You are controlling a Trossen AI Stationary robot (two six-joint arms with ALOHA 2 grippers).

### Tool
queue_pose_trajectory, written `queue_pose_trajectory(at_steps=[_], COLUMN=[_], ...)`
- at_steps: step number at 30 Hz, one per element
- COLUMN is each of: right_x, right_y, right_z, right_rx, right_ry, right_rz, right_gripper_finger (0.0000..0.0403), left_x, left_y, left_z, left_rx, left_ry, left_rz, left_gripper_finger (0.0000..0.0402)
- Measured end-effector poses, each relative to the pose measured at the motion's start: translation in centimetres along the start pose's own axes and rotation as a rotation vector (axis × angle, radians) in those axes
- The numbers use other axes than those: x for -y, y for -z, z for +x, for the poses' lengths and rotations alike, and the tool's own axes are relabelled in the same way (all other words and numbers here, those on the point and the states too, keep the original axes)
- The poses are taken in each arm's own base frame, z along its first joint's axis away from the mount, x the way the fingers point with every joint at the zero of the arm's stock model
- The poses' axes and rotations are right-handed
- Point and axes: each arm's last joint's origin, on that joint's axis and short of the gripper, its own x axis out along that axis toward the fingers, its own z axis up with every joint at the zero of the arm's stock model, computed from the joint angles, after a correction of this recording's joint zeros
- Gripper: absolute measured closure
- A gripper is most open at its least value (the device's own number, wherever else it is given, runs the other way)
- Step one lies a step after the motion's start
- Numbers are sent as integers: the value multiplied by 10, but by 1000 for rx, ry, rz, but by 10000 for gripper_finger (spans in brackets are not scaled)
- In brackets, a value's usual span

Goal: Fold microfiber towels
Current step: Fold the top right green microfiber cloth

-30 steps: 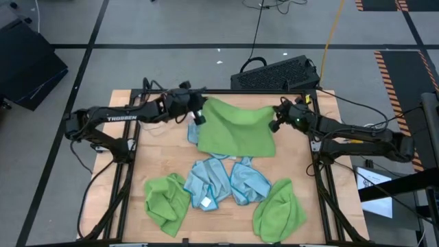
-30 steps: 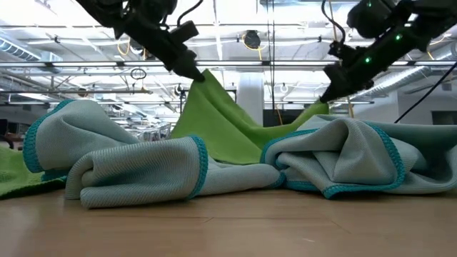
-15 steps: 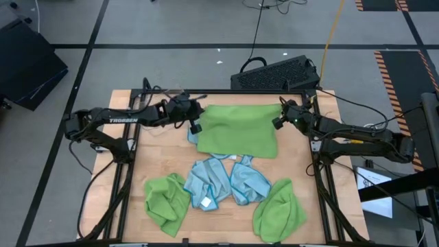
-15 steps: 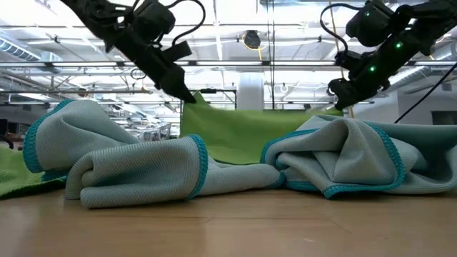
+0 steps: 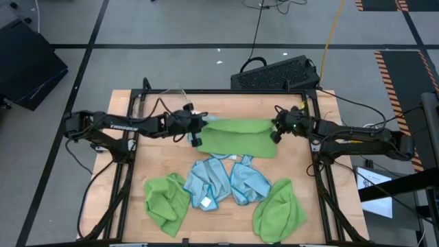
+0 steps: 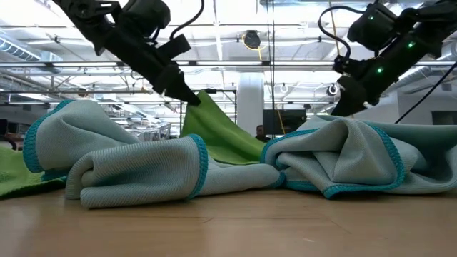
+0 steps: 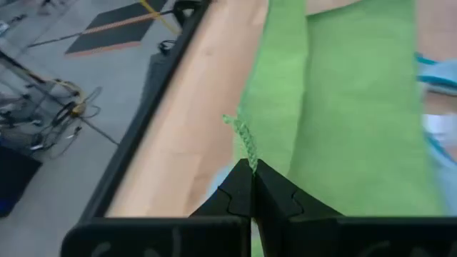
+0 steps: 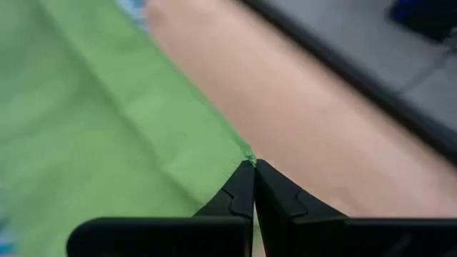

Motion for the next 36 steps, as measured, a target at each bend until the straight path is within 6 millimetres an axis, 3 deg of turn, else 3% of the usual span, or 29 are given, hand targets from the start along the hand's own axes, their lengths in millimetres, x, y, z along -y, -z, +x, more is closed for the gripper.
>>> queue_pose_trajectory(at_steps=[7, 17, 23, 30, 36], right_x=[-10, -7, -7, -9, -9], right_y=[6, 24, 27, 26, 26], right_z=[-2, -5, -5, -6, -6], right_rx=[-93, -302, -335, -326, -325], right_ry=[-240, -217, -216, -234, -234], right_rz=[77, 173, 187, 184, 185], right_gripper_finger=[403, 403, 400, 345, 276], left_x=[26, 30, 30, 32, 37], left_y=[1, 9, 9, 12, 12], left_z=[-6, -9, -9, -9, -10], left_rx=[-53, -149, -150, -165, -162], left_ry=[58, 25, 25, 91, 232], left_rz=[81, 109, 120, 57, -43], left_gripper_finger=[394, 394, 394, 385, 317])
